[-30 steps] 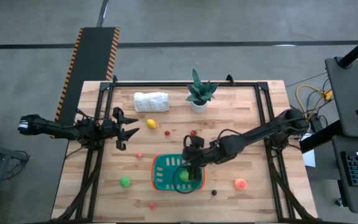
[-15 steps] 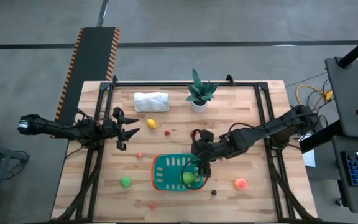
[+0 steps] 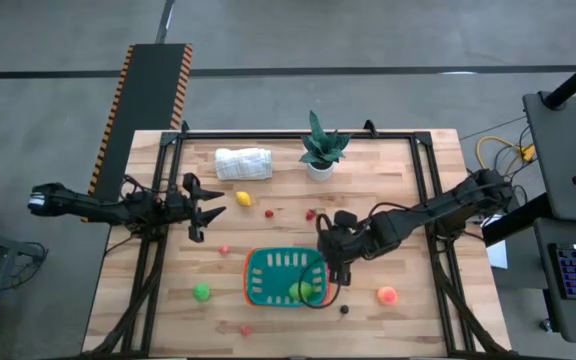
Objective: Pick and placing Produce into tupperware
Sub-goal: Put the top right small pink peach into the blue bin
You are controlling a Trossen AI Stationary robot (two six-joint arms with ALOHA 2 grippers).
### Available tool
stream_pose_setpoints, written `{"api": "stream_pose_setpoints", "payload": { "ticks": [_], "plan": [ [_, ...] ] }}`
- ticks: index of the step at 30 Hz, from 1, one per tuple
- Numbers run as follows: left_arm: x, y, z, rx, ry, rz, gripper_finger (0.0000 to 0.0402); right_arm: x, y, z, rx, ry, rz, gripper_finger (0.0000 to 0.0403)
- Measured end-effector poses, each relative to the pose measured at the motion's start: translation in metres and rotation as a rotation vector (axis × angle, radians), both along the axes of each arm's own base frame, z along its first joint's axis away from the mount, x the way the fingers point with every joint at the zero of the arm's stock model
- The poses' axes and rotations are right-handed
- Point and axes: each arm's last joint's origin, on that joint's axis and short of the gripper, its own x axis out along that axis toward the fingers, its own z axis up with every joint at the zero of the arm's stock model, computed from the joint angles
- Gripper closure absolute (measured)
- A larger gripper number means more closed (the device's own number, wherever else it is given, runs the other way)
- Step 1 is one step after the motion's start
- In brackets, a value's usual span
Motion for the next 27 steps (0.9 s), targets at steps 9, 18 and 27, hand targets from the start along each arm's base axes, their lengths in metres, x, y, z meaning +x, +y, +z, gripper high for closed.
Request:
{"api": "stream_pose_setpoints", "payload": {
  "ticks": [9, 18, 27],
  "plan": [
    [0.003, 0.000, -0.003, 0.004, 0.033, 0.000, 0.0228, -0.032, 0.010, 0.011, -0.113, -0.096, 0.012, 0.0184],
    [0.004, 0.000, -0.005, 0.005, 0.043, 0.007, 0.0228, -0.086, -0.010, 0.009, -0.052, -0.196, -0.030, 0.0184],
    [0.004, 0.000, -0.005, 0.003, 0.044, 0.023, 0.0228, -0.128, -0.029, -0.031, 0.098, -0.123, -0.209, 0.0184]
  ]
}}
